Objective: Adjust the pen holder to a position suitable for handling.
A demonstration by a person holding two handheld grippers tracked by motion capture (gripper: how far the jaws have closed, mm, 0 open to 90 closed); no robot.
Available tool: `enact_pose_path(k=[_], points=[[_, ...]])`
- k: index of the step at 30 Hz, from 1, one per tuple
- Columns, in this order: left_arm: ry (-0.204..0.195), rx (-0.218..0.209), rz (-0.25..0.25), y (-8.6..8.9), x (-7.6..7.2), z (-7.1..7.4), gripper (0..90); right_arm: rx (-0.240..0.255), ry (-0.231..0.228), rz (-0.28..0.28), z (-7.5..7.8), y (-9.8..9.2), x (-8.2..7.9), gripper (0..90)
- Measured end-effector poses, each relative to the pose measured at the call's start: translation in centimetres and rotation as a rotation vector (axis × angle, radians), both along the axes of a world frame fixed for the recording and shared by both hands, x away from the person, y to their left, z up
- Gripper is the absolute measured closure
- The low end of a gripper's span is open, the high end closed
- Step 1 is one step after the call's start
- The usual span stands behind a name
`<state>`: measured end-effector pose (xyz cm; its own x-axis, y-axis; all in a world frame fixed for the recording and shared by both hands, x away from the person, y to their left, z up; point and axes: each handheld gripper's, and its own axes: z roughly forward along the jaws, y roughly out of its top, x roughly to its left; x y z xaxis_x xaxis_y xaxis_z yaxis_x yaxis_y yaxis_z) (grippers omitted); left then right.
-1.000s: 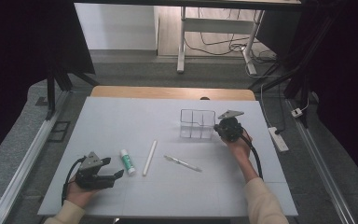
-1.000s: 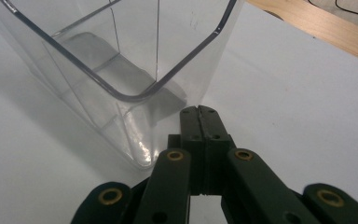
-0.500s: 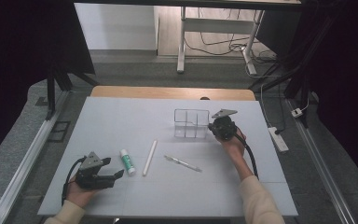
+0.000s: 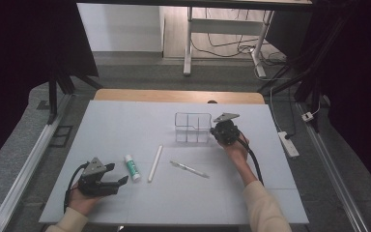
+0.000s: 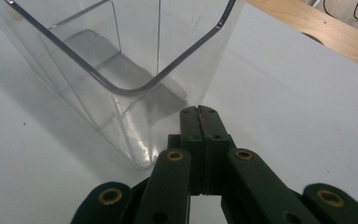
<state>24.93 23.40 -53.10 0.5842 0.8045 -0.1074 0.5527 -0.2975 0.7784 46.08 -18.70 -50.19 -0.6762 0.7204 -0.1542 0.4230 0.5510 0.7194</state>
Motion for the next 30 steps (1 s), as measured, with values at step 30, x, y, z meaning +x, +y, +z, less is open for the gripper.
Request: enact_pose_path(k=[30], points=[[-0.003,-0.002,-0.003,0.0,-0.1,0.0,24.4,0.007,0.005,0.037,-0.5,2.5,0.1,89.3]])
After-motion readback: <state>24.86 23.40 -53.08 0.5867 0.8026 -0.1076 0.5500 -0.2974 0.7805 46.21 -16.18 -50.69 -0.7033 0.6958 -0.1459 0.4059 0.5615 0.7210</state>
